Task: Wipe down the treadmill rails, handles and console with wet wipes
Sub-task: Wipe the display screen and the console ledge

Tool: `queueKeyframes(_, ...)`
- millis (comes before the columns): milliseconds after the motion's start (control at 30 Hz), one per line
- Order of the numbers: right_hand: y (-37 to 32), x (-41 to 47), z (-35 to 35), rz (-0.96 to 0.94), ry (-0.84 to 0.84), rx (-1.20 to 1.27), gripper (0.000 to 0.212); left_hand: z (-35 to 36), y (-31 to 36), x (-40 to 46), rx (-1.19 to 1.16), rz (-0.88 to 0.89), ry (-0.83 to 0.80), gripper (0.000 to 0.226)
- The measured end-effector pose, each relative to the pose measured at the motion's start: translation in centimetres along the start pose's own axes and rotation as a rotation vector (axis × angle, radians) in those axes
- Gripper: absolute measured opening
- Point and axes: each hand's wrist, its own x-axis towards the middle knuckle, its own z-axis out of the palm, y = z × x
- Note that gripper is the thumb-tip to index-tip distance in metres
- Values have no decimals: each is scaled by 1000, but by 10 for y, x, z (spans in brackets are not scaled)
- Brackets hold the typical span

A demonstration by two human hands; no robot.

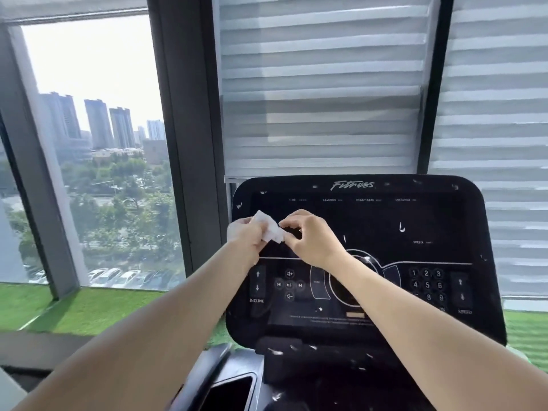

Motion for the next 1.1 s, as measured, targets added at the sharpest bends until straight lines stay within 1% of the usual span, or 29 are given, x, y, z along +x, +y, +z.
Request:
queueKeyframes(67,8,16,-4,30,34,-41,26,-4,6,19,171,199,188,13)
queueKeyframes(133,18,33,-7,52,68,-116,27,-12,12,36,399,446,336,11)
queueKeyframes(200,26,47,-7,43,94,-239,30,-18,15,51,551,636,429,9)
queueKeyframes(267,29,59,-6,37,110,-336,32,-19,15,68,671,729,456,10)
queueKeyframes(400,27,74,0,22,96,-422,34,-16,4,92,866,880,361,16)
queueKeyframes(500,27,76,4,8,85,-463,33,-24,-18,95,909,1022,268,22)
queueKeyframes(600,28,75,9,-15,72,-524,32,-40,-42,97,913,1096,178,31)
queueKeyframes(700,27,78,10,-75,127,-602,33,-43,-45,105,943,1138,173,36)
queueKeyframes(733,27,80,9,-79,140,-616,34,-40,-40,109,966,1136,188,33)
queueKeyframes(767,27,82,7,-75,143,-626,35,-35,-33,113,950,1135,168,28)
queueKeyframes(833,29,84,3,-61,142,-640,37,-24,-18,123,955,1146,184,25)
queueKeyframes(900,30,85,2,-53,131,-648,38,-20,-12,128,977,1153,166,28)
queueKeyframes(1000,31,83,3,-39,106,-649,45,-34,-30,119,980,1155,171,27)
queueKeyframes(1100,32,80,3,-34,99,-651,48,-52,-55,108,978,1275,147,51)
